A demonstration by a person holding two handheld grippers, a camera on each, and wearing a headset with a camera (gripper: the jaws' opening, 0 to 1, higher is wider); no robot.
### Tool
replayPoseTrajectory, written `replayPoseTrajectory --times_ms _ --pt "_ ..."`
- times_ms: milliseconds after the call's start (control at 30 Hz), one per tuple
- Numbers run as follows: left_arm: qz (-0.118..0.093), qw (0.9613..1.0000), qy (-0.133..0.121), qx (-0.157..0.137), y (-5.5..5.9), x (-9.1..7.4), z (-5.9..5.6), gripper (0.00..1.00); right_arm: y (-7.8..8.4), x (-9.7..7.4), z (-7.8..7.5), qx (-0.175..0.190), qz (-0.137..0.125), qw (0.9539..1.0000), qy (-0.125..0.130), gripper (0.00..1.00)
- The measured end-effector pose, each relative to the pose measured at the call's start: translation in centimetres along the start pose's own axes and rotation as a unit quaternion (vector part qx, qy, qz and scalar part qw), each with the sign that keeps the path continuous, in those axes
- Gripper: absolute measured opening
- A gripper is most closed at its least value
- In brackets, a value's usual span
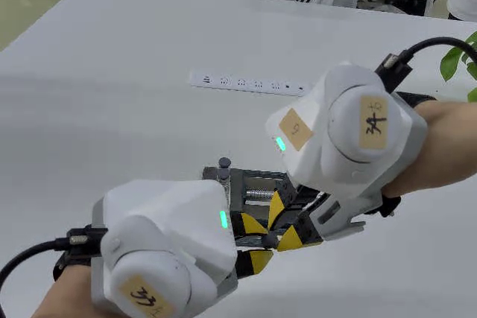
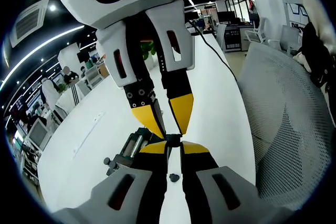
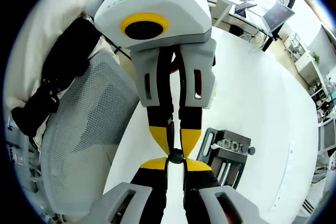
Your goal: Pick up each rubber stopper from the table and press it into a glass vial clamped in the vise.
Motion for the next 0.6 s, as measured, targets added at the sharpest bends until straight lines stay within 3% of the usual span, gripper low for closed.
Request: replayPoseTrajectory --times_ms 367,500,600 --pt "0.007 0.9999 0.005 0.007 0.07 0.28 -0.39 0.05 0.15 0.37 0.16 0.0 0.01 0.9999 -0.012 0.05" --pt "0.002 0.9999 0.003 -0.016 0.25 0.21 -0.35 0.03 0.13 0.46 0.2 -0.022 0.003 0.9997 -0.012 0.07" --pt "-0.014 0.9983 -0.003 -0.056 0.27 0.1 -0.16 0.03 0.18 0.32 0.05 -0.011 -0.005 0.9998 -0.013 0.07"
Point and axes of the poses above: the centre of the closed fingertips' face, and the gripper's own axes: x roughly forward along the fingers, z roughly to its left, y roughly out of its underside, the point moved 2 cm from there along -x, roughly backward along the fingers, and after that the axes turned 1 degree about x, right-handed, at the moved point
